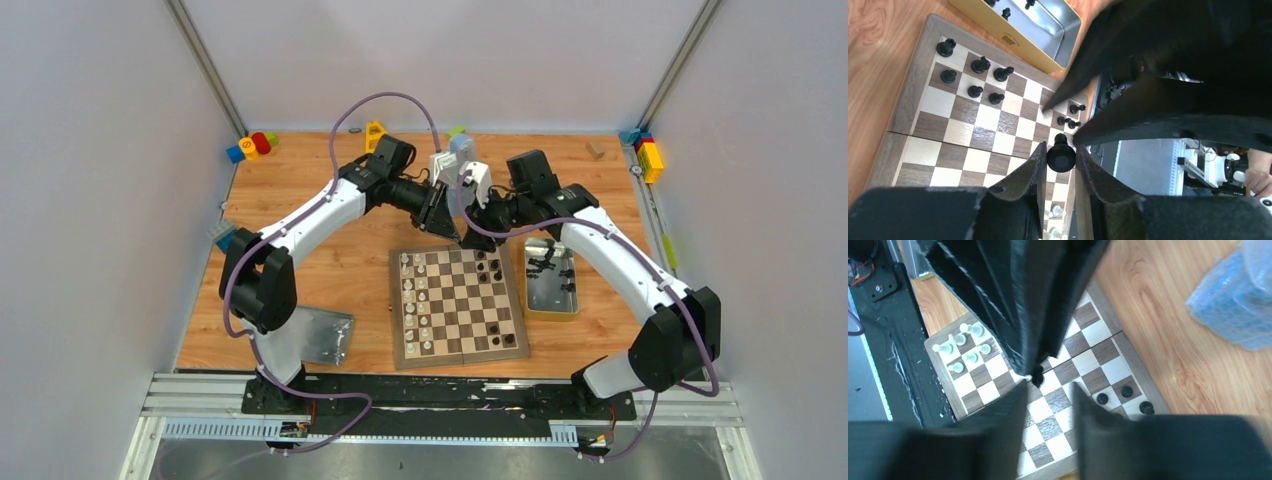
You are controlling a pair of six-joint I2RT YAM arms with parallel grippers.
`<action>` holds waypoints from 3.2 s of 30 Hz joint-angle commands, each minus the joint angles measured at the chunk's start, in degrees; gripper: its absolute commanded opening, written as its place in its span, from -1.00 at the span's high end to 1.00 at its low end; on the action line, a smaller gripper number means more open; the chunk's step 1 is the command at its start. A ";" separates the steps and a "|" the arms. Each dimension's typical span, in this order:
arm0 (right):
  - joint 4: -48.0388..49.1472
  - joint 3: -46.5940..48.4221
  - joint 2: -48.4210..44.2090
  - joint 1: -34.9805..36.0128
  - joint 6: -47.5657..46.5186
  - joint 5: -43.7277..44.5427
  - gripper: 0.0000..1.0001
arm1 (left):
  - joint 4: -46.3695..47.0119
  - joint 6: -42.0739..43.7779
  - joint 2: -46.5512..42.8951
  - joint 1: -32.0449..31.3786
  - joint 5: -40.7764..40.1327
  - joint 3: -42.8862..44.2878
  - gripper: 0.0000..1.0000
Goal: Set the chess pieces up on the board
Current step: Place the chess piece on the chessboard.
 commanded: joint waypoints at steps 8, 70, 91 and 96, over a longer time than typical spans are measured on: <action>8.94 1.59 -11.39 -6.90 7.48 -8.25 -0.34 | 31.92 -16.82 -13.90 5.35 9.75 -15.25 1.00; 36.04 -1.85 -2.07 -12.38 42.40 -42.17 0.51 | 94.36 -51.09 -13.37 2.65 0.89 -31.03 0.92; 35.06 -1.29 -1.76 -12.13 41.84 -41.51 0.94 | 92.91 -49.00 -13.70 2.65 0.43 -31.46 0.85; 31.55 0.09 -2.35 -12.55 38.88 -40.59 1.00 | 87.63 -42.95 -15.30 2.61 0.51 -32.35 0.63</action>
